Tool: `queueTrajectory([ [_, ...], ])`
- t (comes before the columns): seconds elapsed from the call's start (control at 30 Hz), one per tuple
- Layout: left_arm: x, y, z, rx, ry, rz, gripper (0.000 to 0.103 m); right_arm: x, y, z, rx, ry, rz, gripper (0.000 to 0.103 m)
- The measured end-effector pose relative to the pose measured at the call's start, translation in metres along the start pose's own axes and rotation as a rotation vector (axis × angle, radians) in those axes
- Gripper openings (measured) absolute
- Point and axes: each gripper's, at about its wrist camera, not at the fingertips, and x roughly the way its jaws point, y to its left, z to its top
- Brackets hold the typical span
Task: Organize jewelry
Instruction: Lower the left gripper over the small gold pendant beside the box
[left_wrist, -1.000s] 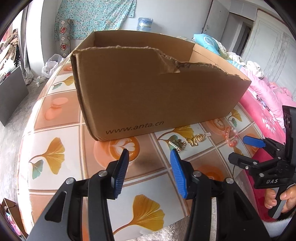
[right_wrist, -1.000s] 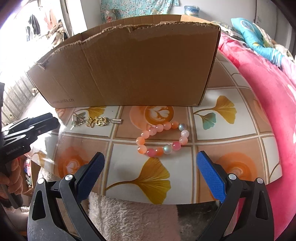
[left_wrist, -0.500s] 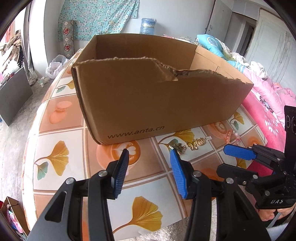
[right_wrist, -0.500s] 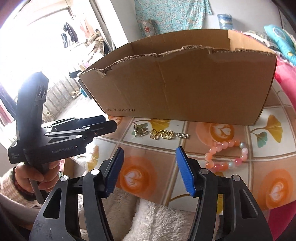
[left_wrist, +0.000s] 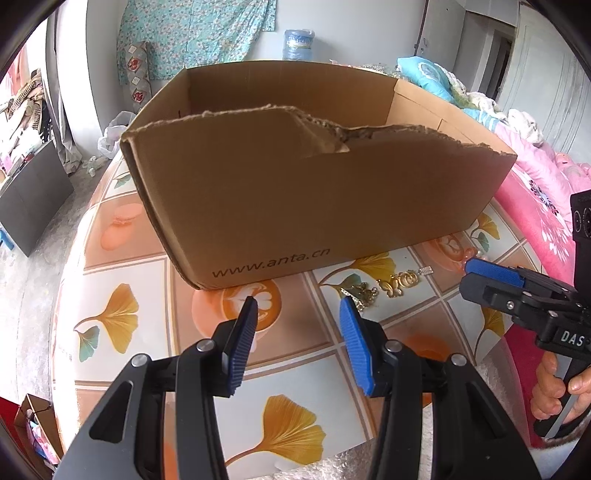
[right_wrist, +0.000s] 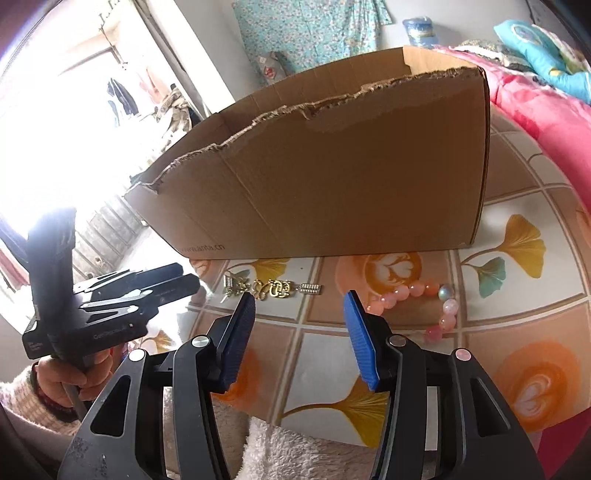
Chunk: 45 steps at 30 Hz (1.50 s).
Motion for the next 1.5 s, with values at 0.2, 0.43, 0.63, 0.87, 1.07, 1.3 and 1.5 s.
queueTrajectory([
  [0.2,0.002,-0.005,0.002,0.006,0.009,0.045,0.045,0.013,0.004,-0.009,0.002,0.077,0.088,0.047],
  [0.43,0.009,-0.009,0.005,-0.012,0.042,0.091,0.045,0.008,-0.021,0.004,0.06,0.018,0.051,0.049],
  [0.63,0.015,-0.017,0.008,-0.002,0.062,0.122,0.045,0.005,-0.024,0.01,0.061,0.01,0.144,0.049],
  [0.87,0.019,-0.02,0.007,-0.011,0.083,0.14,0.045,0.004,-0.021,0.007,0.064,0.041,0.193,0.06],
  [1.07,0.02,-0.021,0.007,-0.019,0.085,0.151,0.045,0.008,-0.024,0.001,0.059,0.08,0.228,0.061],
  [1.3,0.021,-0.021,0.007,-0.025,0.078,0.152,0.045,0.012,-0.024,0.004,0.053,0.071,0.198,0.063],
  [1.5,0.02,-0.02,0.006,-0.023,0.072,0.148,0.045,0.011,-0.02,0.004,0.059,0.064,0.178,0.063],
])
